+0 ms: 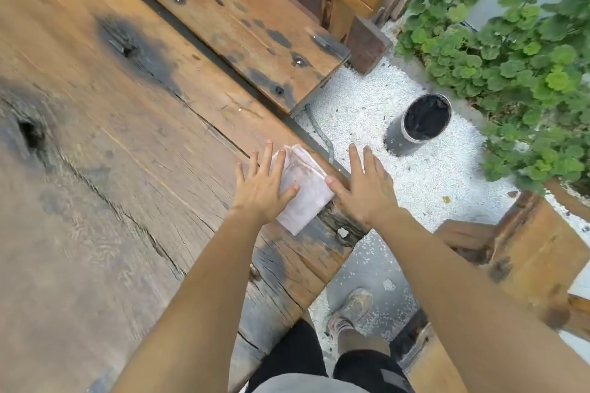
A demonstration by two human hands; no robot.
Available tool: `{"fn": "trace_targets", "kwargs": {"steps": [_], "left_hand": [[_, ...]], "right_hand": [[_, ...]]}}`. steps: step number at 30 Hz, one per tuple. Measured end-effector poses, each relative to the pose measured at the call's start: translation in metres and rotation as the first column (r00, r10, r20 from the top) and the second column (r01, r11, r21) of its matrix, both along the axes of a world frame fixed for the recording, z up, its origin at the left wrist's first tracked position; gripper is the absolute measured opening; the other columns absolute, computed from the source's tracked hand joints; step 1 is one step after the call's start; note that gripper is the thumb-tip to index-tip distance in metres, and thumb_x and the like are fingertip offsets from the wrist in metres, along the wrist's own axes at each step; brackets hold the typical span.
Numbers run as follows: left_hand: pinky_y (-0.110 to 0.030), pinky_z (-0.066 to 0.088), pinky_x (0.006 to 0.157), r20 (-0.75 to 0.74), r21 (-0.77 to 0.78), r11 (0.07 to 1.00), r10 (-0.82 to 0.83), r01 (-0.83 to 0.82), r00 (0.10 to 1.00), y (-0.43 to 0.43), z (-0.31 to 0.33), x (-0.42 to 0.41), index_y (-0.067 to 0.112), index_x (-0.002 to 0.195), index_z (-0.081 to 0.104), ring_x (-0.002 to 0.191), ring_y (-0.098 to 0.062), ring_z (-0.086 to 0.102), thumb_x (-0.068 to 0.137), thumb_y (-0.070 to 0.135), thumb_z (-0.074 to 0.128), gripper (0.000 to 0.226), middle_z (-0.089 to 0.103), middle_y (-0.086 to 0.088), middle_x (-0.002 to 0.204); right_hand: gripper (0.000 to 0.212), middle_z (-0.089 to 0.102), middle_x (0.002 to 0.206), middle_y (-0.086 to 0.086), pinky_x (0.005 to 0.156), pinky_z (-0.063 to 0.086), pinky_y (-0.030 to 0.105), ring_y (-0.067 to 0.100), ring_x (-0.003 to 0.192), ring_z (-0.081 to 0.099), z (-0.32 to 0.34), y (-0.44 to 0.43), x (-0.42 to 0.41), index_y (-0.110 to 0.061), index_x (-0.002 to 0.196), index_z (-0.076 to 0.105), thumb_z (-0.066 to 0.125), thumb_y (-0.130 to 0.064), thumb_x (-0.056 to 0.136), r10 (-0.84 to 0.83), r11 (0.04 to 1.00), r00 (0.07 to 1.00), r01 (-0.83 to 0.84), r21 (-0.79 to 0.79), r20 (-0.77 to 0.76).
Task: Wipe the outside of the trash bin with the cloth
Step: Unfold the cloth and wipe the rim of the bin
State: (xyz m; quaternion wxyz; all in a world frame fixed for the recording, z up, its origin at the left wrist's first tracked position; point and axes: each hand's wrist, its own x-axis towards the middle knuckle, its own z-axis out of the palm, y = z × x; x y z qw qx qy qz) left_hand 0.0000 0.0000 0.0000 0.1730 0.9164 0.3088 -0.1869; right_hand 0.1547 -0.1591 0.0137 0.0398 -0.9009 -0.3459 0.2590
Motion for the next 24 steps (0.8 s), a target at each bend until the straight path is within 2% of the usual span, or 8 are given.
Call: {"fn": "trace_targets", "kwargs": {"steps": [2,4,6,9,12,16,20,24], "left_hand": [[-0.057,0.016,0.12,0.004,-0.008,0.999,-0.045,0.045,0.999,0.002,-0.008,0.006,0.024,0.16,-0.004,0.154,-0.035,0.004,0.099,0.064,0.031,0.081,-0.014,-0.001,0.168],[-0.057,0.02,0.119,0.013,-0.018,0.995,-0.101,0.102,0.995,0.005,-0.019,0.014,0.021,0.16,0.0,0.153,-0.035,0.007,0.1,0.055,0.04,0.08,-0.009,-0.001,0.168],[-0.058,0.025,0.117,0.009,-0.006,0.982,-0.191,0.191,0.982,0.006,-0.025,0.026,0.018,0.159,0.008,0.152,-0.036,0.01,0.099,0.043,0.046,0.076,-0.004,-0.005,0.168],[-0.055,0.027,0.116,-0.009,0.018,0.95,-0.31,0.31,0.951,0.01,-0.032,0.044,0.017,0.156,0.021,0.151,-0.035,0.011,0.096,0.021,0.047,0.066,0.006,-0.008,0.167],[-0.051,0.025,0.118,-0.023,0.025,0.918,-0.396,0.397,0.918,0.014,-0.04,0.058,0.017,0.156,0.023,0.152,-0.03,0.011,0.096,0.012,0.044,0.064,0.014,-0.007,0.166],[-0.047,0.029,0.115,0.008,0.052,0.909,-0.415,0.415,0.91,0.022,-0.047,0.064,0.016,0.154,0.031,0.149,-0.026,0.02,0.098,0.011,0.041,0.058,0.029,-0.005,0.16],[-0.048,0.038,0.107,-0.009,0.047,0.894,-0.446,0.446,0.895,0.034,-0.051,0.07,0.016,0.15,0.037,0.141,-0.028,0.03,0.094,0.012,0.044,0.056,0.034,-0.008,0.152],[-0.047,0.042,0.102,0.037,0.027,0.902,-0.431,0.43,0.902,0.051,-0.057,0.069,0.019,0.144,0.043,0.132,-0.028,0.04,0.096,0.025,0.048,0.049,0.044,-0.006,0.141]], "right_hand": [[0.086,0.025,0.158,0.021,0.109,0.035,0.053,0.039,0.141,0.029,-0.011,0.005,-0.008,-0.017,0.159,0.004,0.038,-0.064,0.096,-0.065,0.998,0.995,0.066,0.013,-0.079],[0.081,0.035,0.147,0.022,0.105,0.039,0.051,0.04,0.134,0.037,-0.022,0.008,-0.016,-0.013,0.157,0.014,0.044,-0.058,0.097,-0.132,0.991,0.98,0.134,0.003,-0.15],[0.072,0.041,0.14,0.022,0.103,0.041,0.049,0.04,0.129,0.042,-0.031,0.01,-0.019,-0.009,0.15,0.027,0.048,-0.054,0.097,-0.186,0.982,0.966,0.186,-0.02,-0.179],[0.056,0.048,0.132,0.016,0.097,0.046,0.052,0.039,0.121,0.05,-0.038,0.016,-0.019,-0.015,0.137,0.039,0.049,-0.051,0.096,-0.228,0.974,0.948,0.223,-0.047,-0.224],[0.043,0.053,0.125,0.012,0.095,0.049,0.052,0.037,0.114,0.056,-0.048,0.019,-0.016,-0.018,0.127,0.046,0.056,-0.044,0.094,-0.287,0.956,0.922,0.292,-0.021,-0.26],[0.034,0.059,0.118,0.012,0.093,0.05,0.041,0.032,0.107,0.06,-0.057,0.019,-0.009,-0.013,0.125,0.056,0.064,-0.026,0.094,-0.323,0.94,0.908,0.34,0.017,-0.267],[0.027,0.063,0.113,0.011,0.094,0.051,0.039,0.03,0.104,0.062,-0.065,0.017,-0.005,-0.014,0.118,0.063,0.066,-0.022,0.093,-0.353,0.926,0.888,0.376,0.024,-0.295],[0.025,0.067,0.112,0.012,0.096,0.052,0.038,0.029,0.102,0.065,-0.071,0.017,-0.004,-0.012,0.118,0.067,0.066,-0.019,0.094,-0.371,0.914,0.876,0.404,0.047,-0.309]]}}
